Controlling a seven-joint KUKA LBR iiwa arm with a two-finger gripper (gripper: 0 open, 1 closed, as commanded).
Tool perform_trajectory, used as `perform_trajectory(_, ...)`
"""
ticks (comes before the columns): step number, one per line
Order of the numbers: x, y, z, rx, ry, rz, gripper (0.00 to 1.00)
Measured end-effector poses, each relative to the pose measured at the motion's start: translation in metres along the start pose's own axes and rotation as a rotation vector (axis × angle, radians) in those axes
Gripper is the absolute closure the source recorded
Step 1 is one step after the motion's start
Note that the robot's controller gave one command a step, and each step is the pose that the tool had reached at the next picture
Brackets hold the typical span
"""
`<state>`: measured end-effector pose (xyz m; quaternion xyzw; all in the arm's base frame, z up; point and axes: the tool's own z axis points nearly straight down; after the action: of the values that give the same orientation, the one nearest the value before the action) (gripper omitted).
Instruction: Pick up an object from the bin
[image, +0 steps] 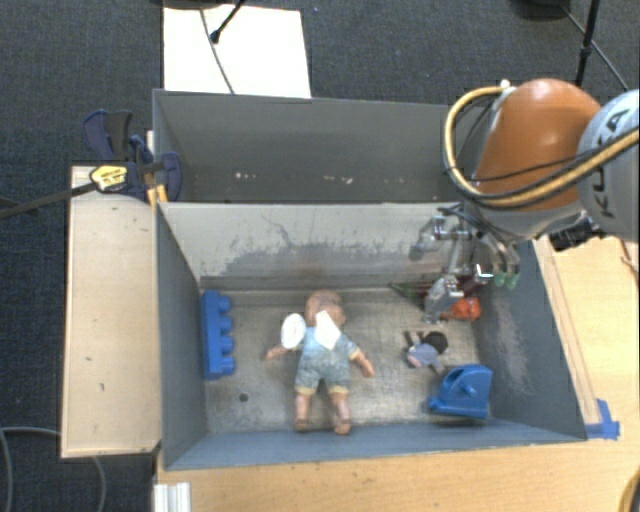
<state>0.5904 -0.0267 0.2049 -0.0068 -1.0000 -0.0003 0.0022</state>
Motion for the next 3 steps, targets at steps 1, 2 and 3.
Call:
perform_trajectory(1, -0.001, 0.0, -0.005, 0.0, -0.008, 0.0, 0.0)
perform_trajectory(2, 0.009, -0.039, 0.056, 0.001, -0.013, -0.07, 0.0)
perform_trajectory(3, 0.031, -0.062, 0.131, 0.0, -0.016, 0.009, 1.0)
